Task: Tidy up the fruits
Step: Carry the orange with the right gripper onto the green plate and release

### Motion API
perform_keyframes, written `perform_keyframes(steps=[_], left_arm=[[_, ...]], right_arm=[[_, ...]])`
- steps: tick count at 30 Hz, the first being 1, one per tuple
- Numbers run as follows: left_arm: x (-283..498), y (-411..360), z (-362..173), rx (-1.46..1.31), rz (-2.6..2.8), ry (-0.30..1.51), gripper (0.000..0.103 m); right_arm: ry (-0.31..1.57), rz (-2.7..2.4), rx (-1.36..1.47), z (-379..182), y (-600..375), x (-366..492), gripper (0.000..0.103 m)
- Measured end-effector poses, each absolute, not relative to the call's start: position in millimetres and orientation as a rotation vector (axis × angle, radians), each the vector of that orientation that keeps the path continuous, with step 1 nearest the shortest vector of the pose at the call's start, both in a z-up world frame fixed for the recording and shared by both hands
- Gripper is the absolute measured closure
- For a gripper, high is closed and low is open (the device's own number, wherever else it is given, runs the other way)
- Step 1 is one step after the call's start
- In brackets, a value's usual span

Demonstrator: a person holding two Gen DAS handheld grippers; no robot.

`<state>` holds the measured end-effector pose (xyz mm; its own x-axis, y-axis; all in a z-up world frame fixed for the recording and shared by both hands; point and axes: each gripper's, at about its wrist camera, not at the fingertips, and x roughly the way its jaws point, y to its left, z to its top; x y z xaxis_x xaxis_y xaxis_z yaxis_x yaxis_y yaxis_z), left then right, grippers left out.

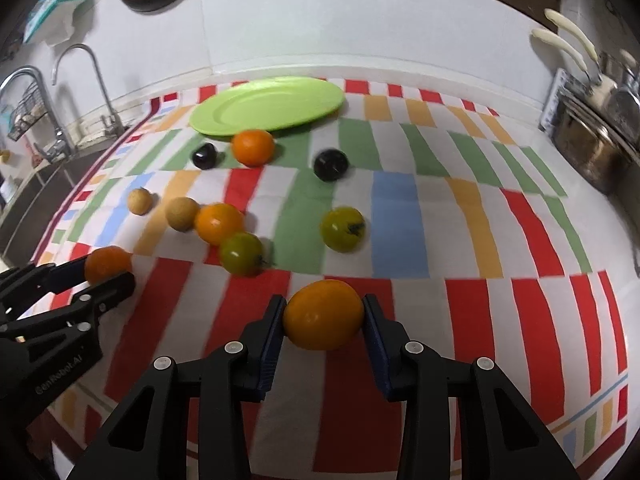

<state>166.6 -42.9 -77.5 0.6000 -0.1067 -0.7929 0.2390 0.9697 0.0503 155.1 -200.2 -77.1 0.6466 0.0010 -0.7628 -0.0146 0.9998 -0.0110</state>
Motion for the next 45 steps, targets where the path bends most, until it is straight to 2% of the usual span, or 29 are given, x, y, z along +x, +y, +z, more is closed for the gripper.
perform_keyframes(steps=[12,27,34,45], left_arm=[[197.2,-42.0,-35.4,0.193,-0.262,0.808,0.063],[313.4,-55.1,-3.5,0.265,-0.317,0.714,0.063],[371.3,-58.9,-14.7,0.257,-0.325,0.777,0.063],[406.0,-56.3,-55.1,0.207,-0.353,0.906,0.063]], right_arm=[[0.782,0.109,-0.062,-32.6,-179.7,187.1,0.064],[0.748,0.141,-0.064,-2.5,-183.1,297.2,0.064],[0.798,0.147,-0.077,-11.4,-186.4,353.3,0.064],[0.917,0.191,-0.065,-52.9,-180.9,398.6,0.064]])
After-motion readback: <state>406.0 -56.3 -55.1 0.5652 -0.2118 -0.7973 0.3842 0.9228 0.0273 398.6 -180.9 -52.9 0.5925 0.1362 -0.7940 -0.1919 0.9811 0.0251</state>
